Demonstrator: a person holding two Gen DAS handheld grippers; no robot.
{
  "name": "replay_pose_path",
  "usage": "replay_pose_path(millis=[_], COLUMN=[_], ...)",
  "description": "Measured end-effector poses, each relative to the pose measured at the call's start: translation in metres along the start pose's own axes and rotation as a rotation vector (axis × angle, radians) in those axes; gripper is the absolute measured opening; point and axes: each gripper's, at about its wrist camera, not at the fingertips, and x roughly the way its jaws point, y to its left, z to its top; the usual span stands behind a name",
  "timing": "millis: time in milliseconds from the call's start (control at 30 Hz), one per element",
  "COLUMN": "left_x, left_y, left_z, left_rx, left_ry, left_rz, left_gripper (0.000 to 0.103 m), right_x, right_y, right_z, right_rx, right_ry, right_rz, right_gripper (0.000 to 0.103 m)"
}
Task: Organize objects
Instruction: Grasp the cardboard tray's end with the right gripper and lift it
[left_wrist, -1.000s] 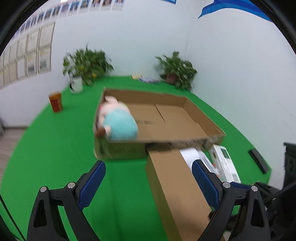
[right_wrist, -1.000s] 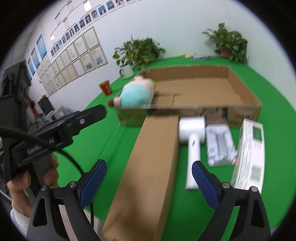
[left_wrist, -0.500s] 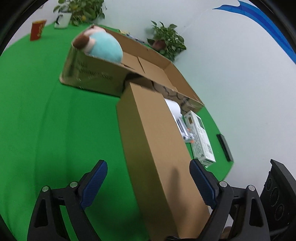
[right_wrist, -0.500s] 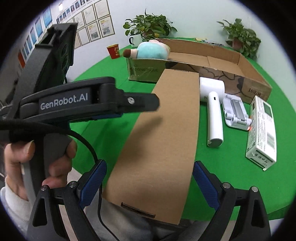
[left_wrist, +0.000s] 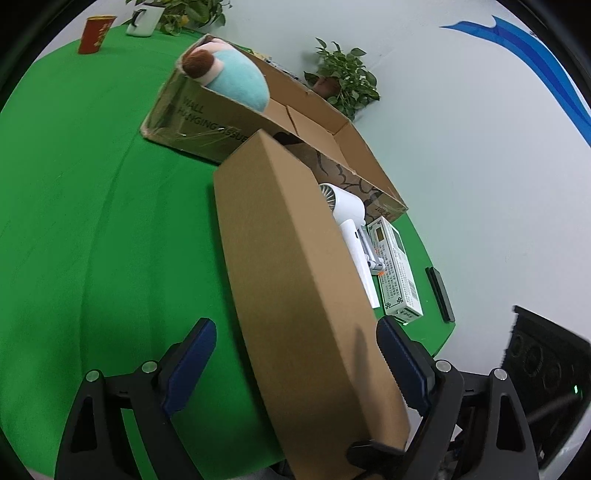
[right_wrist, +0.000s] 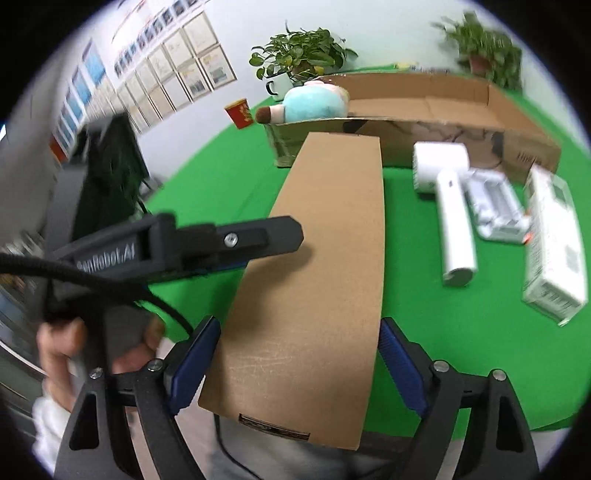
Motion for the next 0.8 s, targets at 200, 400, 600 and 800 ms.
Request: replay_pose_path(millis=[200, 400, 600, 800], left_x=[-0.007, -0.009, -0.008, -0.001], left_y=[-0.002, -0.024, -0.048, -0.073], left_z=[0.001, 0.004, 0.008, 0.000], left_rx=[-0.031, 0.016, 0.052, 0.111], left_ry=[-0.007, -0.017, -0.019, -0.012], left_rz=[-0.014, 0.059, 0.085, 0.073], left_gripper=[0.073, 0.064, 0.062, 0.049], right_x=[0.010, 0.010, -0.008, -0.025], right_y=[-0.028, -0.040, -0.039, -0.030], right_z=[-0.001, -0.002, 0.001, 0.001], right_rx=[0.210, 0.245, 0.156, 0.046], right_ry=[0.063, 0.079, 0.041, 0.000], right_rz=[0.315, 0.367, 0.230, 0.087], right_gripper=[0.086, 0.090, 0.093, 0.093])
